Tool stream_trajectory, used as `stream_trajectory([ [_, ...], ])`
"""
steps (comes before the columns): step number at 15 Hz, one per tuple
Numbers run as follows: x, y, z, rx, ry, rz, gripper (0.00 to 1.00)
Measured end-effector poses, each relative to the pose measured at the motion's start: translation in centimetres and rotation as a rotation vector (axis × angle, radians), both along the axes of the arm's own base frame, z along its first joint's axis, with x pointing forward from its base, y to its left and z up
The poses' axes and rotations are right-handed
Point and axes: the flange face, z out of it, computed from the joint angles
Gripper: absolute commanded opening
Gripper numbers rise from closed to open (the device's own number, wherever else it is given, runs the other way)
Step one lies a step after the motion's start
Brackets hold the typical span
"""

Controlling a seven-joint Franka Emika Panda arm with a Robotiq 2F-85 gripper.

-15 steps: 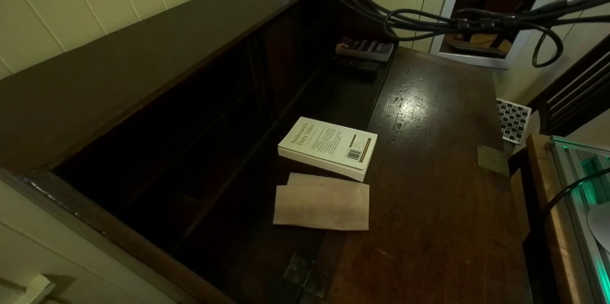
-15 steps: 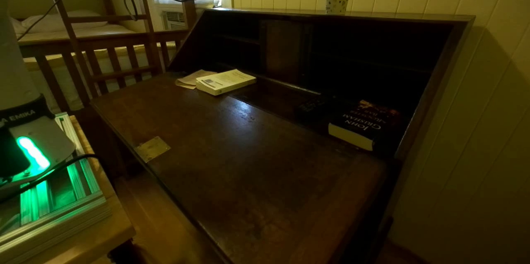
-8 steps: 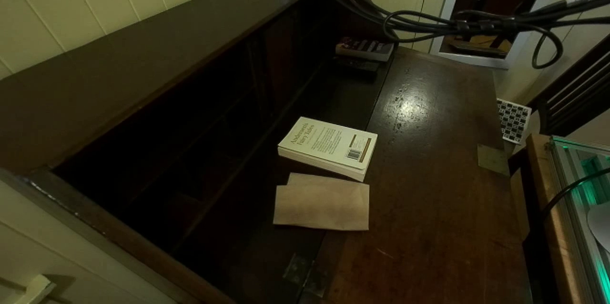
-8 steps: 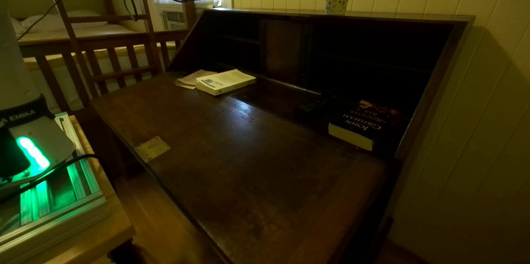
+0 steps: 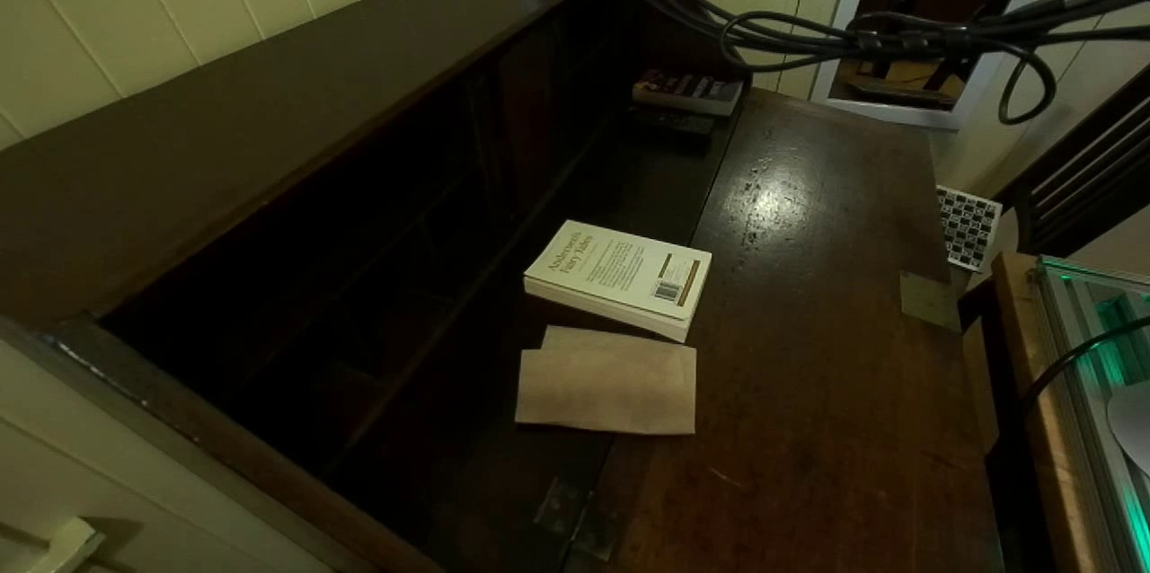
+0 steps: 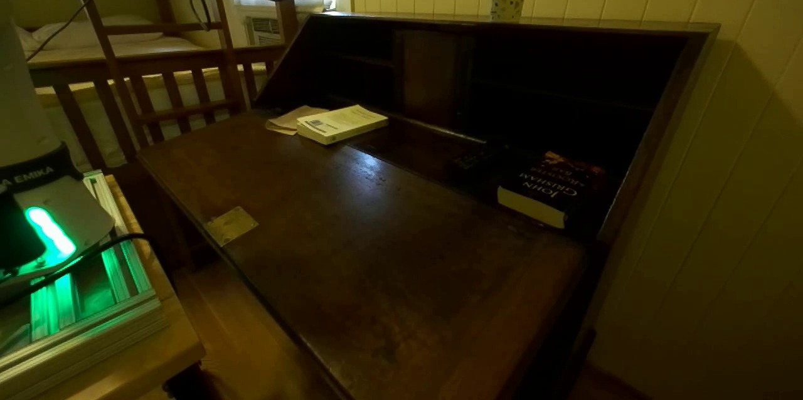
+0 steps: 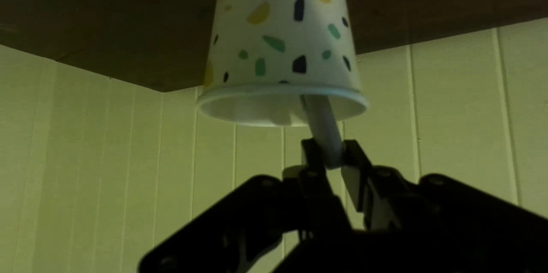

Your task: Put the marker on top of the table

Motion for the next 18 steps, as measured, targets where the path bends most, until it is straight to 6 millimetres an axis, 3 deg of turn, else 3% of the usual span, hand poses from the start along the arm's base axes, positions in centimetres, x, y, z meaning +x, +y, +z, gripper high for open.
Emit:
stream_trajectory([
  [10,-0.4,-0.9,1.2,-0.022,-0.018,-0.021,0.04],
  [18,-1.4,-1.7,3.9,-0.044,-0.116,-0.023,0.04],
])
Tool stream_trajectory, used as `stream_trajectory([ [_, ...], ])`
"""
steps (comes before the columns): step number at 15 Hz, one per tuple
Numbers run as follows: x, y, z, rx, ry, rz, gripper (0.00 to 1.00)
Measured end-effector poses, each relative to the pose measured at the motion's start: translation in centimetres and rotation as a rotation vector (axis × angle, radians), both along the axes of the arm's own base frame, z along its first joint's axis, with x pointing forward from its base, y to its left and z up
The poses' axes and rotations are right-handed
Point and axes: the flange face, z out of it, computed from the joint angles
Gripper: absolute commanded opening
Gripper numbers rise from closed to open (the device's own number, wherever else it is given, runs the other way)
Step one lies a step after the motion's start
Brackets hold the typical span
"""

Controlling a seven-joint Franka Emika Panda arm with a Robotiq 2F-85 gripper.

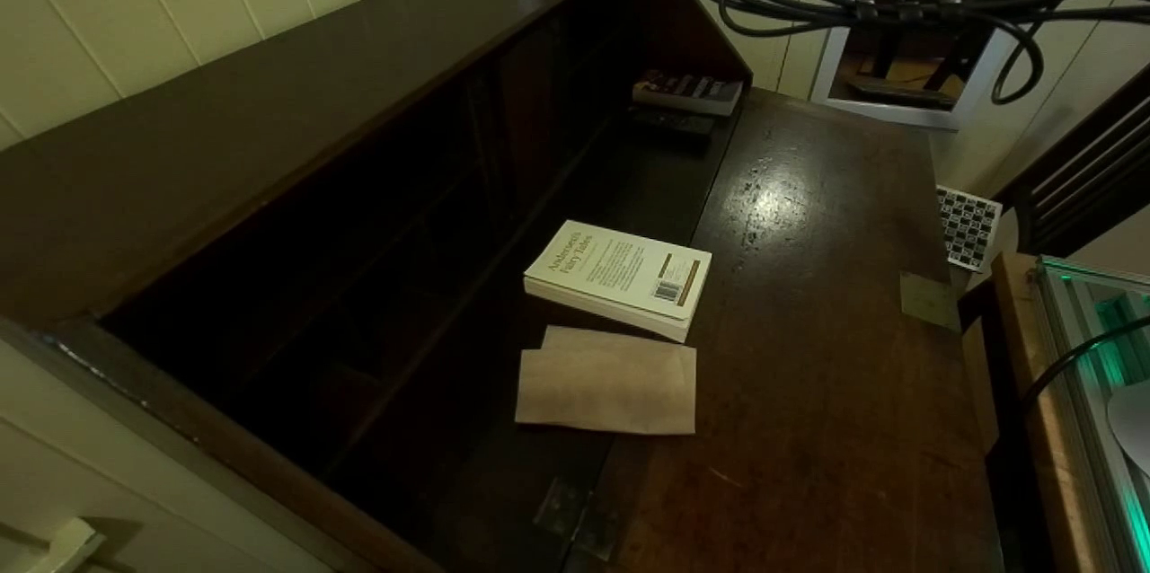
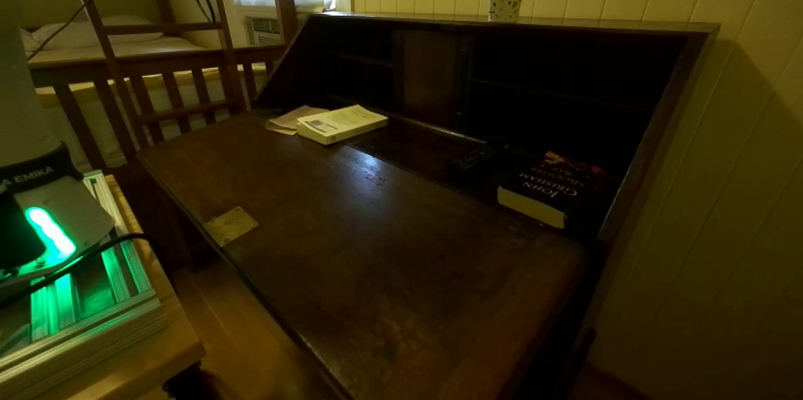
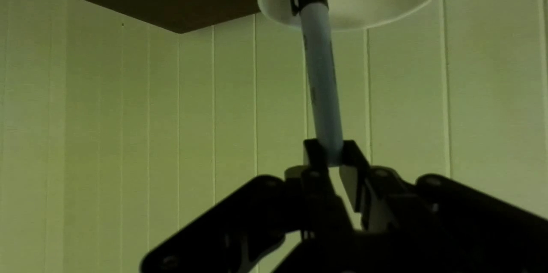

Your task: Put the marker on top of the table

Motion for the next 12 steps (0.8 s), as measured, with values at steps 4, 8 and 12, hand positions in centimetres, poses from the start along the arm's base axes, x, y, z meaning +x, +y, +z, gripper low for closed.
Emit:
stream_trajectory([
  [4,-0.3,0.3,1.2,0.009,-0.051,0.001,0.04],
  [8,-0.6,0.8,2.3,0.022,-0.076,0.002,0.04],
  [12,-1.3,1.1,4.3,0.027,-0.111,0.003,0.04],
])
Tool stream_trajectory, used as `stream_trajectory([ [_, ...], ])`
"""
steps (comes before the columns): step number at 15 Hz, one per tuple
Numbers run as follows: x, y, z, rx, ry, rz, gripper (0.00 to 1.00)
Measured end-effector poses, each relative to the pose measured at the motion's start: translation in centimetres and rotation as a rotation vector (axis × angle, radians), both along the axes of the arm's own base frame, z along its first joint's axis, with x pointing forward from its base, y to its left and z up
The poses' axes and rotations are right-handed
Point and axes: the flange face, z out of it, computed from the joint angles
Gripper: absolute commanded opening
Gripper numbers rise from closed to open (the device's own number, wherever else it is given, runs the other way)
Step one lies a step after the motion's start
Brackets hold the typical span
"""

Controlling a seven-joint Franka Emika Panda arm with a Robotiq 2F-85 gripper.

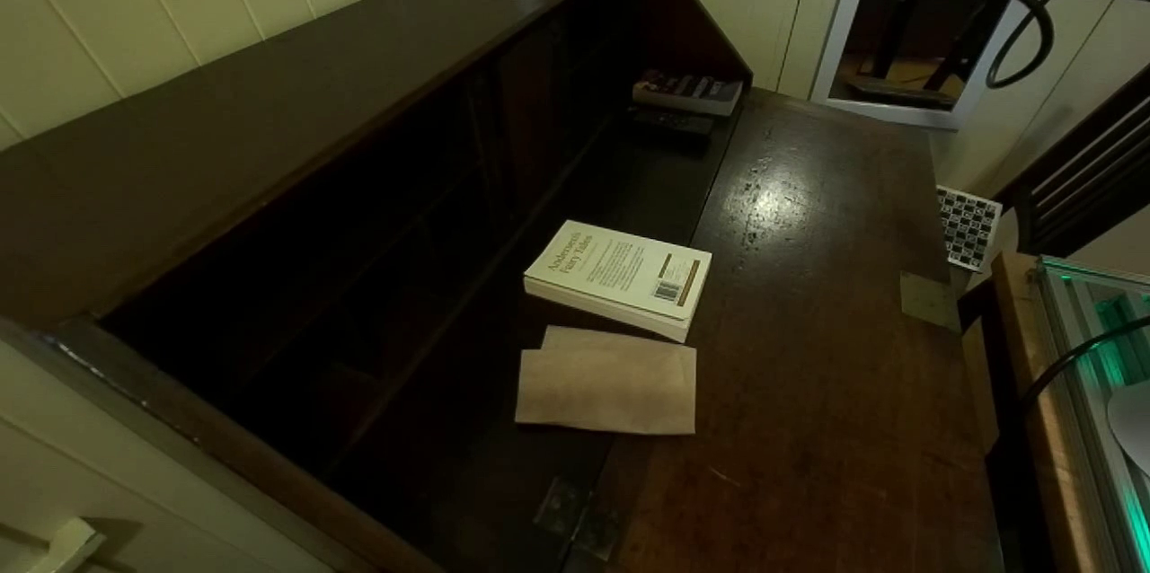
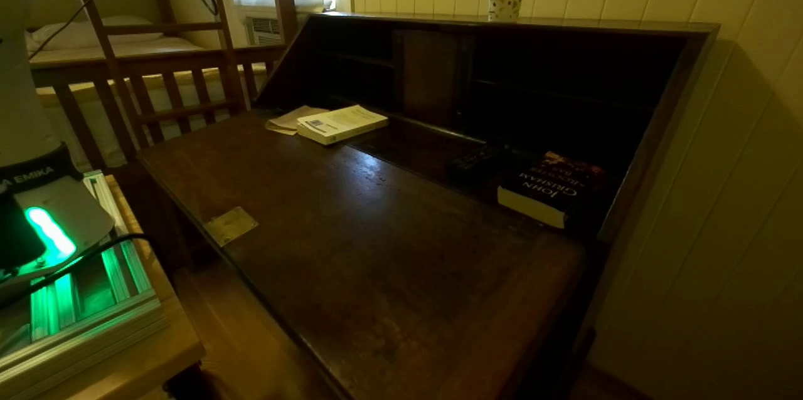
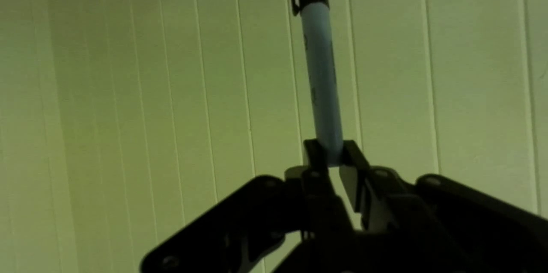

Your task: Put the marker on top of the table

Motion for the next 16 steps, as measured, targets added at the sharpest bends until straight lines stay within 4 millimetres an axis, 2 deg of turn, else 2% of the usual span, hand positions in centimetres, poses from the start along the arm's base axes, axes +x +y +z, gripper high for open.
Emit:
stream_trajectory([
  [7,-1.7,0.5,3.4,0.04,-0.056,0.027,0.04],
  [12,-3.3,0.2,4.3,0.079,-0.068,0.046,0.04],
  [16,-5.2,2.0,4.0,0.119,-0.032,0.127,0.04],
])
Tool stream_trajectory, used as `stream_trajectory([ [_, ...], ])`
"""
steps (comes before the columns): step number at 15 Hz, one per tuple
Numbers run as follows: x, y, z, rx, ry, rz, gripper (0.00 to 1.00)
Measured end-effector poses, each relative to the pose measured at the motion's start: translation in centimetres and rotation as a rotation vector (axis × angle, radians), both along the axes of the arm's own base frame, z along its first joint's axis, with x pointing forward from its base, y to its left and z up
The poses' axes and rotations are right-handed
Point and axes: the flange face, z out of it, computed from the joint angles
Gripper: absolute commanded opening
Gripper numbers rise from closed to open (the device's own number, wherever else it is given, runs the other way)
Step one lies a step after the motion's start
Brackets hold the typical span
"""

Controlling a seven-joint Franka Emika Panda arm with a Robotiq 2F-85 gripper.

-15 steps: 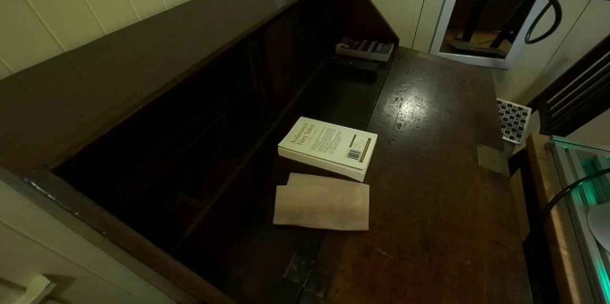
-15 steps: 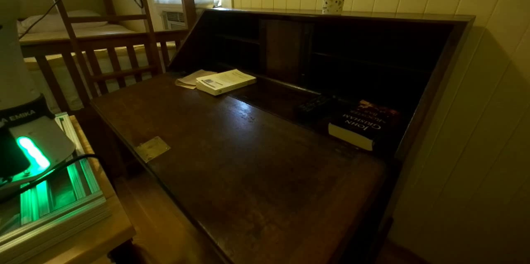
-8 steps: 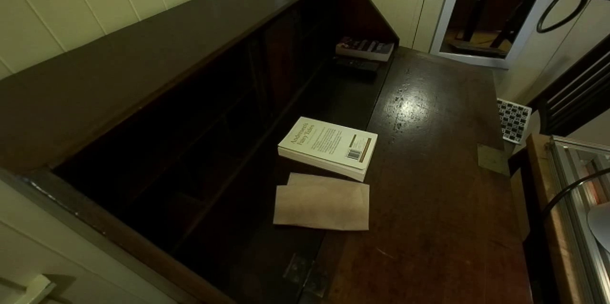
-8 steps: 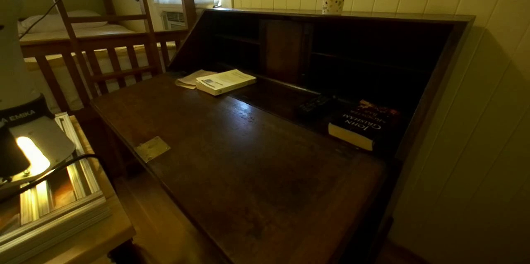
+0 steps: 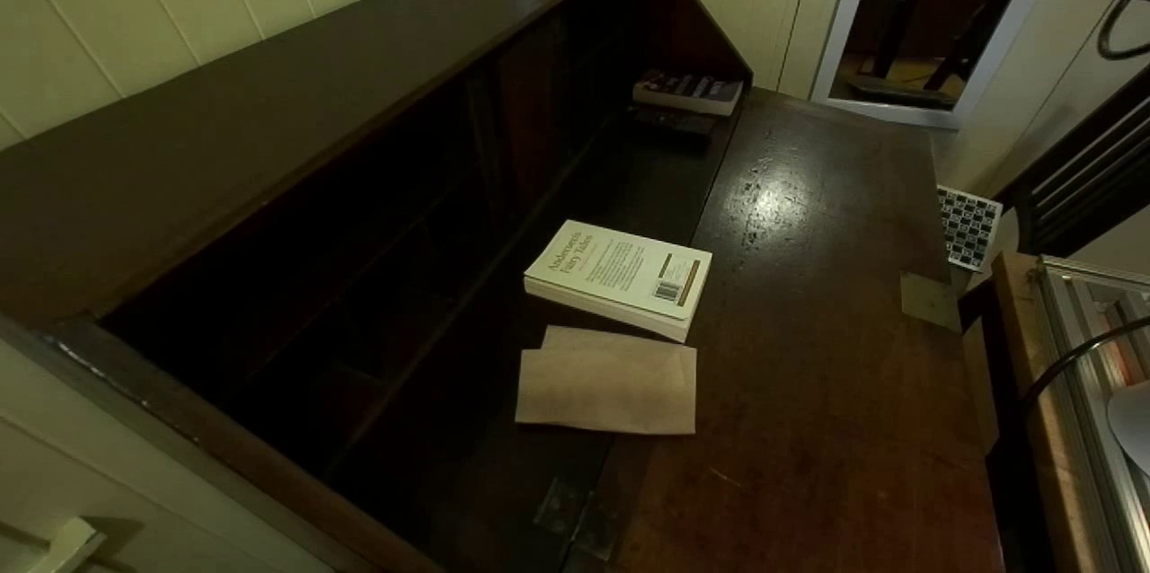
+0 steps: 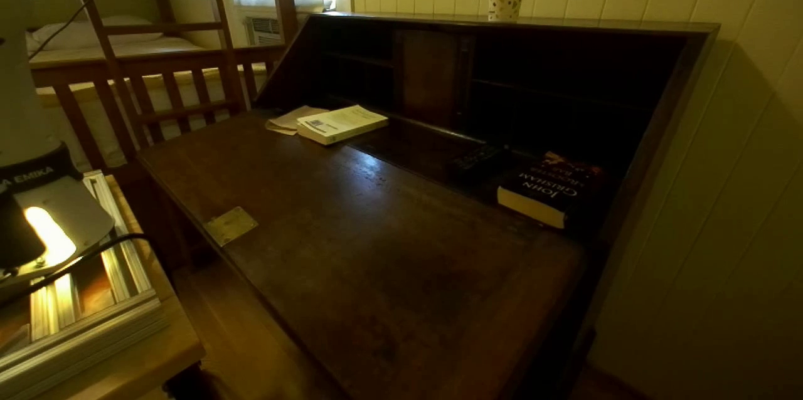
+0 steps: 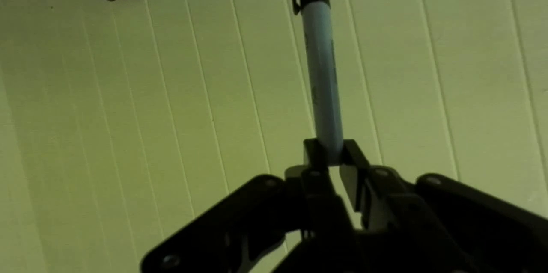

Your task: Put the marker on top of the table

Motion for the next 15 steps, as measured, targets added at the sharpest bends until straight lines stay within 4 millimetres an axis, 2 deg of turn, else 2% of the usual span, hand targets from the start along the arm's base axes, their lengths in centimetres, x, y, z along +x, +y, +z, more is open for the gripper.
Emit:
stream_trajectory([
  [3,-1.6,1.4,-0.4,0.018,0.045,0.059,0.04],
  [8,-3.9,2.1,-0.6,0.036,0.142,0.128,0.04],
  [15,-4.6,2.4,-2.1,0.042,0.307,0.217,0.04],
])
